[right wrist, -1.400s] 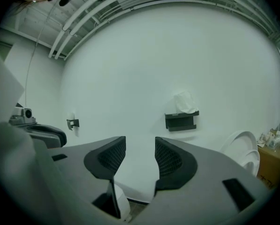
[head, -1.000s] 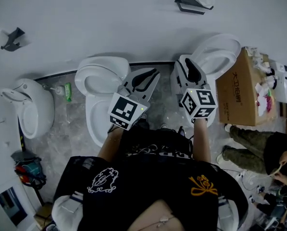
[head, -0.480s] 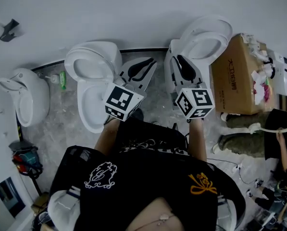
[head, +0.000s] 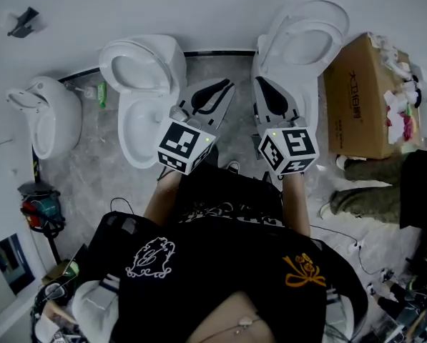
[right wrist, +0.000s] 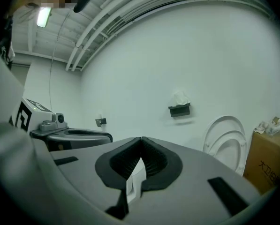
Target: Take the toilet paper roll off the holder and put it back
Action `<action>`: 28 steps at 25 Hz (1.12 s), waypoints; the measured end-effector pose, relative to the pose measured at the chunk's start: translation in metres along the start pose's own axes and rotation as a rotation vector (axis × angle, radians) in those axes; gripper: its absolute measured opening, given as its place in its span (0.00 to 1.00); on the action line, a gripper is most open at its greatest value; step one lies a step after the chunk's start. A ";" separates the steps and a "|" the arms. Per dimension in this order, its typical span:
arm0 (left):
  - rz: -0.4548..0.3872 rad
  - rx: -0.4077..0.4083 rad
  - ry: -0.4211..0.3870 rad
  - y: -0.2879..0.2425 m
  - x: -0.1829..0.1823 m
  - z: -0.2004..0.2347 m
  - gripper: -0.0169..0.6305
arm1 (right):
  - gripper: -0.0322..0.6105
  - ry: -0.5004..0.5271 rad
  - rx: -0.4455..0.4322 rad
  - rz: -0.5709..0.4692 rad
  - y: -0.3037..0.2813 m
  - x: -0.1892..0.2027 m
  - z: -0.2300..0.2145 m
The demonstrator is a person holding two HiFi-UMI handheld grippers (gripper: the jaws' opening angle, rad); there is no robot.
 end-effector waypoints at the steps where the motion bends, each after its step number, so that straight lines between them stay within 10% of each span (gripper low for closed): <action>1: 0.005 -0.006 -0.004 0.004 0.002 -0.008 0.10 | 0.05 -0.004 -0.010 -0.002 0.006 0.004 0.001; 28: -0.025 0.005 -0.068 0.057 0.013 -0.116 0.10 | 0.06 0.048 -0.099 -0.029 0.099 0.028 0.034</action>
Point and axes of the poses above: the fingertips, and each gripper's own axes: y backward along the fingers, z to its left, x out of its underside, the point moved 9 cm from there along y, backward along the fingers, and after that the axes turned 6 degrees about z, right-handed, at the moved point
